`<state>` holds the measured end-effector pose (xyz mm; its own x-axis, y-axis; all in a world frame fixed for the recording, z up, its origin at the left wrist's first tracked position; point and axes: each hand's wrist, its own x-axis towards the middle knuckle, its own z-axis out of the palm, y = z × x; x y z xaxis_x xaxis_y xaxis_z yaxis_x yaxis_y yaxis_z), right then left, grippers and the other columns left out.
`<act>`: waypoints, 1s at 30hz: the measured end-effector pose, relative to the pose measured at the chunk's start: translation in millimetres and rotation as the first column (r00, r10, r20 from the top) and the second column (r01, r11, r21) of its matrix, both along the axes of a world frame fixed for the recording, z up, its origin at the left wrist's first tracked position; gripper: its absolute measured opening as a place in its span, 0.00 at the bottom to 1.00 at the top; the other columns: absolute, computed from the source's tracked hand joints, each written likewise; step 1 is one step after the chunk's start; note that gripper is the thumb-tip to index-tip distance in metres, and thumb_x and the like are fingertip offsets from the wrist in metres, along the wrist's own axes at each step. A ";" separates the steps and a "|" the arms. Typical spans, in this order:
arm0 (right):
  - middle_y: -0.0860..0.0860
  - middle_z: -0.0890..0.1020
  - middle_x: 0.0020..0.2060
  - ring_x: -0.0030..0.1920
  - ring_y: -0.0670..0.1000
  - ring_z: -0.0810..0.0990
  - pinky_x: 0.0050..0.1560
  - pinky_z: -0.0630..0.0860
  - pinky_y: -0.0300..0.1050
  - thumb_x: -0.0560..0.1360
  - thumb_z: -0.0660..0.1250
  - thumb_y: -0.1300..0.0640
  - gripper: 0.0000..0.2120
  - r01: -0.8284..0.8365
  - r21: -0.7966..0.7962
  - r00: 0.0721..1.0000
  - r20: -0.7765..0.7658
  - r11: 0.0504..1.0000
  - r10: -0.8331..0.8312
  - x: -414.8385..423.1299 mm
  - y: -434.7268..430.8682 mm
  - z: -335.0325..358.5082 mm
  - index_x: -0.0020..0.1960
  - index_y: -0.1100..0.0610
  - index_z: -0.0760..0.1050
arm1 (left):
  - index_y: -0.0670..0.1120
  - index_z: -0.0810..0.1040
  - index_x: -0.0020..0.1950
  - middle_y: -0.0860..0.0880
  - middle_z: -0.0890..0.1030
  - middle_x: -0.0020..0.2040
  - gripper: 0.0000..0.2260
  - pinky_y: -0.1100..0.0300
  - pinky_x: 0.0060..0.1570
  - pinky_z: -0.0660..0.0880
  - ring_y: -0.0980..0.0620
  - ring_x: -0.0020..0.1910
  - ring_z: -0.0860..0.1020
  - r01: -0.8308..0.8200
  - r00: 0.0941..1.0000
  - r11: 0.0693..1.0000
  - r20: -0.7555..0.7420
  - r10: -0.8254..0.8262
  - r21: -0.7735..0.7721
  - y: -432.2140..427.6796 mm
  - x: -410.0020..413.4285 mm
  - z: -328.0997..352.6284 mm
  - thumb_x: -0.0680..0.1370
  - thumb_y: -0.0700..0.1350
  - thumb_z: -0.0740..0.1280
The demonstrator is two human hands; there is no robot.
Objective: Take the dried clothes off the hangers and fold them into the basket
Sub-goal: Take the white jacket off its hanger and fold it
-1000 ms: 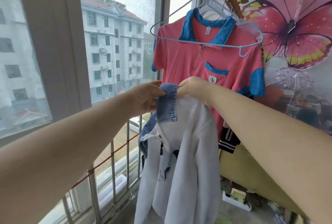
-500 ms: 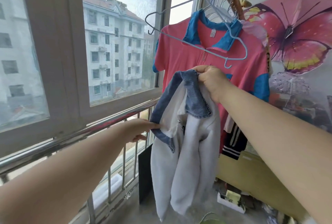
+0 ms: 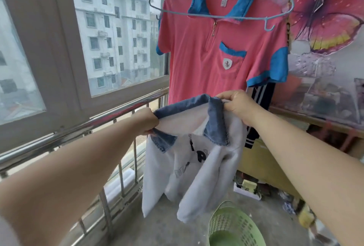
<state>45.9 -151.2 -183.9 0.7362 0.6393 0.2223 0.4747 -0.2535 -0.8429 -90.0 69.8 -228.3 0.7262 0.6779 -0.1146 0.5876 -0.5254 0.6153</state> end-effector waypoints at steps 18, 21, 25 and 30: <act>0.50 0.83 0.49 0.52 0.52 0.81 0.61 0.75 0.52 0.75 0.67 0.64 0.14 0.021 -0.087 0.919 -0.391 0.996 -0.053 1.1 -41.3 -125.4 0.59 0.53 0.79 | 0.47 0.80 0.48 0.48 0.84 0.44 0.09 0.64 0.44 0.80 0.52 0.43 0.83 0.491 0.787 0.836 -0.286 -0.547 -0.245 26.6 -14.3 -75.7 0.71 0.43 0.75; 0.56 0.81 0.56 0.60 0.60 0.76 0.67 0.68 0.62 0.63 0.65 0.64 0.24 -0.054 -0.091 0.878 -0.478 0.994 0.004 4.2 -46.2 -131.0 0.57 0.50 0.80 | 0.53 0.79 0.44 0.51 0.83 0.43 0.10 0.59 0.48 0.77 0.51 0.43 0.81 0.544 0.777 0.839 -0.386 -0.497 0.015 25.2 -12.6 -84.6 0.70 0.55 0.74; 0.59 0.79 0.61 0.62 0.60 0.77 0.68 0.68 0.59 0.66 0.74 0.53 0.27 -0.190 0.082 0.704 -0.684 0.978 0.194 5.9 -55.2 -131.6 0.65 0.54 0.75 | 0.53 0.79 0.53 0.52 0.82 0.51 0.13 0.50 0.62 0.71 0.49 0.53 0.78 0.495 0.824 0.867 -0.285 -0.490 -0.058 30.7 -17.4 -93.2 0.72 0.57 0.72; 0.47 0.79 0.62 0.66 0.47 0.73 0.70 0.65 0.51 0.60 0.81 0.49 0.32 -0.233 -0.257 0.909 -0.401 0.938 0.116 -1.3 -50.6 -131.7 0.62 0.40 0.76 | 0.53 0.78 0.59 0.52 0.82 0.55 0.16 0.48 0.65 0.70 0.49 0.56 0.78 0.468 0.859 0.872 -0.157 -0.487 -0.147 35.7 -19.3 -98.4 0.75 0.57 0.68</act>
